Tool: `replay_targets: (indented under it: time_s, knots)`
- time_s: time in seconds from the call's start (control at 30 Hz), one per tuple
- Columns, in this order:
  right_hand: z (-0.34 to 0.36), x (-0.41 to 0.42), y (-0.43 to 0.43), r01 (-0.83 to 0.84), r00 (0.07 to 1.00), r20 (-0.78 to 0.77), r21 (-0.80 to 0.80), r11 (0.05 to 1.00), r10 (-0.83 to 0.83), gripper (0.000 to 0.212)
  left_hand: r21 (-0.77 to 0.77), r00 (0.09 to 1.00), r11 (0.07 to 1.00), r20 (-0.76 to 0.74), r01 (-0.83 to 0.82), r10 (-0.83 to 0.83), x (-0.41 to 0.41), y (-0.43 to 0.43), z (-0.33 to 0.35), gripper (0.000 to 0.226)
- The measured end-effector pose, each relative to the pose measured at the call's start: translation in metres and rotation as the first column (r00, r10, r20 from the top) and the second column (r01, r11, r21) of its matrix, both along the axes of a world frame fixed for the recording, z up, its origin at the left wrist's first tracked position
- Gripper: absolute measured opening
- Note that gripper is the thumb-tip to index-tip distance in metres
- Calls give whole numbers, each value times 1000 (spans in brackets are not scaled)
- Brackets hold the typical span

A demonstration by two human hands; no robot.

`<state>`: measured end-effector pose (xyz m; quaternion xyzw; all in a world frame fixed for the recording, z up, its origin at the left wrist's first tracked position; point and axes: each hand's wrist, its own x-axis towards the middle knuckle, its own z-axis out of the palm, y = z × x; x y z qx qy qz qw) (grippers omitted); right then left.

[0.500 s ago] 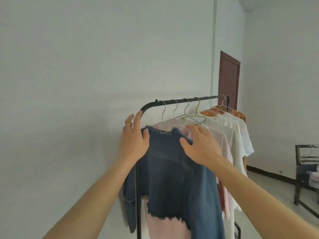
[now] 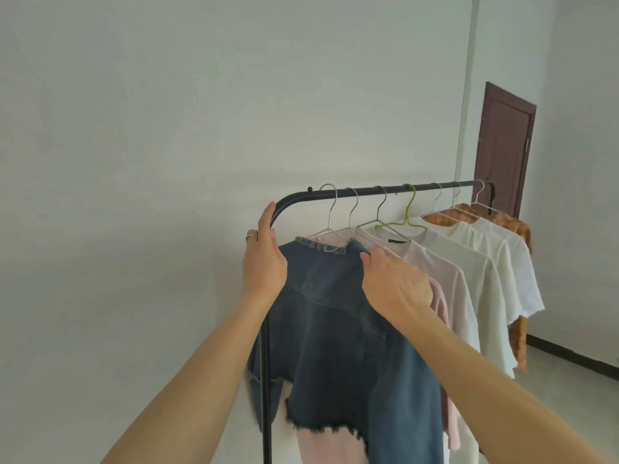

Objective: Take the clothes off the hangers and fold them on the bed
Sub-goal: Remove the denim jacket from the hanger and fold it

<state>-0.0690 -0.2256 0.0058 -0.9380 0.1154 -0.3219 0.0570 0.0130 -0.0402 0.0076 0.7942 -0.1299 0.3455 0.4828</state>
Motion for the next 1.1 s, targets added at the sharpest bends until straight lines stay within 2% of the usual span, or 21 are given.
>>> replay_targets:
  time_s: [0.13, 0.27, 0.33, 0.4, 0.43, 0.5, 0.53, 0.63, 0.73, 0.87, 0.9, 1.0, 1.1]
  knots:
    - [21, -23, -13, 79, 995, 68, -90, 993, -73, 43, 27, 999, 999, 7, 32, -32, 0, 2, -1, 53]
    - [27, -55, -20, 97, 991, 99, -48, 994, -92, 43, -38, 997, 996, -9, 78, -78, -5, 4, 4, 54]
    - [11, -81, -16, 107, 988, 109, -10, 994, -106, 42, -12, 999, 999, -15, 36, -37, -11, 7, 3, 62]
    - [-16, -114, -10, 150, 985, 88, 9, 989, -151, 40, 105, 990, 988, 96, -114, 104, -21, 5, -8, 71]
    - [-29, -130, -8, 185, 980, 73, -5, 983, -184, 39, 146, 980, 982, 171, -123, 98, -30, 4, -14, 71]
    - [-59, -165, -2, 273, 962, 35, -30, 962, -272, 40, 257, 966, 966, 236, 39, -102, -51, -1, -31, 61]
    - [-75, -186, 3, 321, 947, 13, -34, 946, -321, 40, 324, 948, 930, 202, 173, -246, -62, -6, -42, 54]
    - [-117, -245, 14, 418, 908, -10, -42, 908, -418, 38, 427, 819, 741, 1, 518, -574, -85, -18, -77, 39]
    - [-152, -321, 34, 521, 854, 37, -31, 853, -520, 39, 459, 668, 530, -217, 713, -712, -122, -29, -118, 30]
    - [-186, -437, 73, 681, 726, 129, 4, 733, -675, 40, 464, 415, 203, -418, 862, -808, -209, -35, -153, 55]
    - [-194, -473, 88, 737, 671, 130, -8, 676, -730, 40, 478, 338, 104, -435, 872, -834, -239, -39, -161, 56]
    - [-206, -554, 117, 841, 537, 159, -25, 541, -828, 44, 596, 182, -87, -376, 798, -908, -315, -54, -182, 57]
    - [-213, -640, 157, 974, 208, 185, 50, 220, -961, 47, 600, 15, -206, -341, 773, -940, -419, -59, -193, 52]
